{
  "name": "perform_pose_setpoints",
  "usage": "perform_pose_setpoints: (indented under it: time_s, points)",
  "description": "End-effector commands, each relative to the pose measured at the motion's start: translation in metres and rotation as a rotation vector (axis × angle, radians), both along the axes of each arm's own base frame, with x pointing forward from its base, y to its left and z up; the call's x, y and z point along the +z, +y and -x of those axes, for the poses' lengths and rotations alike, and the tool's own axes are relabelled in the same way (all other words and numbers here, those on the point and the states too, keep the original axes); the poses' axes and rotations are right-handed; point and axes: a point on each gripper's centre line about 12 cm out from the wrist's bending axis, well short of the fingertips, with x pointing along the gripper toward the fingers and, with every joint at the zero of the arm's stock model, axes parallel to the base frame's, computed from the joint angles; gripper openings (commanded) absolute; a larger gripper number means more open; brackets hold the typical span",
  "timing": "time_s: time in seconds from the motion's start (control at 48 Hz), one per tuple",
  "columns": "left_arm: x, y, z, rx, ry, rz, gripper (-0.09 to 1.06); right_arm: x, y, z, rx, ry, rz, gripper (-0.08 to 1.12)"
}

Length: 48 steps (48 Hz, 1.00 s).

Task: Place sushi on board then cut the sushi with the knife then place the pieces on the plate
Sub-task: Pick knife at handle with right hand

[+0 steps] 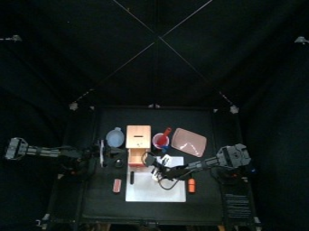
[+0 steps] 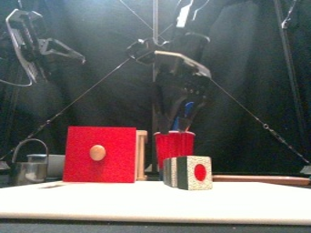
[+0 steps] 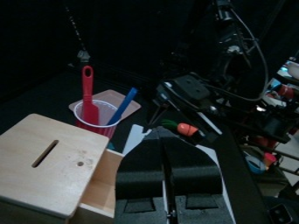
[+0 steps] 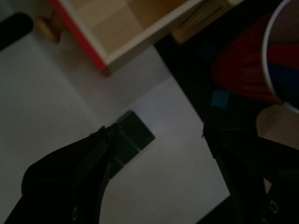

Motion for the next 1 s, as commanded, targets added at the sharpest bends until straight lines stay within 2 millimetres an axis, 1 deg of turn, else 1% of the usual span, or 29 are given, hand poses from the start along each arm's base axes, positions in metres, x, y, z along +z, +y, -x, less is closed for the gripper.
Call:
perform_pose_setpoints:
  time_s: [0.021, 0.104, 0.271, 0.417, 0.521, 0.688, 0.833, 1.0]
  points:
    - [0.003, 0.001, -0.002, 0.003, -0.009, -0.004, 0.08, 0.008, -0.011, 0.003, -0.039, -0.035, -0.034, 1.03]
    - [0.003, 0.001, -0.001, 0.004, -0.007, -0.002, 0.08, -0.002, -0.013, 0.007, -0.06, -0.018, -0.055, 1.03]
    - [0.003, 0.001, -0.001, 0.004, -0.007, -0.002, 0.08, -0.014, -0.011, 0.008, -0.106, -0.063, -0.117, 1.03]
    - [0.002, 0.001, -0.001, 0.004, -0.007, -0.002, 0.08, -0.032, -0.005, 0.012, -0.14, -0.051, -0.191, 1.03]
    - [0.0, 0.001, 0.0, 0.004, -0.001, -0.003, 0.08, -0.04, 0.003, 0.015, -0.176, -0.032, -0.251, 1.03]
    - [-0.004, 0.001, 0.001, 0.003, 0.012, -0.008, 0.08, -0.042, 0.008, 0.018, -0.27, -0.028, -0.319, 1.03]
    - [-0.011, 0.001, 0.004, 0.004, 0.03, -0.006, 0.08, -0.041, 0.018, 0.018, -0.344, -0.03, -0.355, 1.03]
    - [-0.015, 0.001, 0.005, 0.003, 0.038, -0.007, 0.08, -0.039, 0.028, 0.015, -0.418, -0.051, -0.39, 1.03]
